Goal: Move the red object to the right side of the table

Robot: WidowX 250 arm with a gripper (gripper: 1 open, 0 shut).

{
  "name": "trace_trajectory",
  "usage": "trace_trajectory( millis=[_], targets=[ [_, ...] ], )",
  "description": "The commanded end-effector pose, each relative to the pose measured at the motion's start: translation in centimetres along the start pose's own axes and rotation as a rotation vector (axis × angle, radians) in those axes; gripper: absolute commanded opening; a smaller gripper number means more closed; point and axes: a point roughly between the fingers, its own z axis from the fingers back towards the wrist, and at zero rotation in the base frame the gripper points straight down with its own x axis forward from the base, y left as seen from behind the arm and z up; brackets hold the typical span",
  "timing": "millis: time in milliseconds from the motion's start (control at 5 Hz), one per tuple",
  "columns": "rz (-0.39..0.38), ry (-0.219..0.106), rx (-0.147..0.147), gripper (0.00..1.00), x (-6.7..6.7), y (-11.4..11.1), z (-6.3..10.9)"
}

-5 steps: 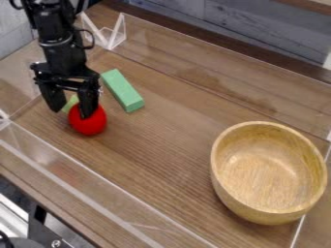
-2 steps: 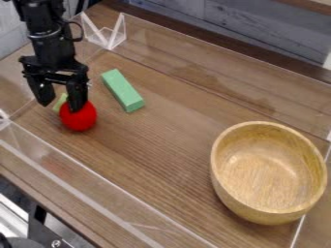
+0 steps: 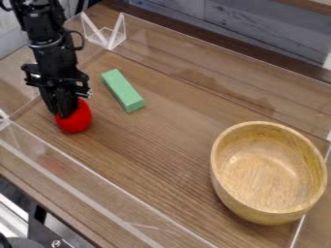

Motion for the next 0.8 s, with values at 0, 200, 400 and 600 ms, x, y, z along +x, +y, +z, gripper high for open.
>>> trace_trajectory(
  millis=[0,200,400,600],
  targets=[
    [-0.045,-0.040,0.013,0.00,0.0,-0.5,2.6],
    [-0.084,-0.055,0.003,0.00,0.1,-1.6,4.5],
    [-0.023,-0.080,-0.021,0.00,1.7,-3.6,5.9],
    [-0.029,-0.090,-0.039,0.00,3.6,-7.2,5.6]
  ],
)
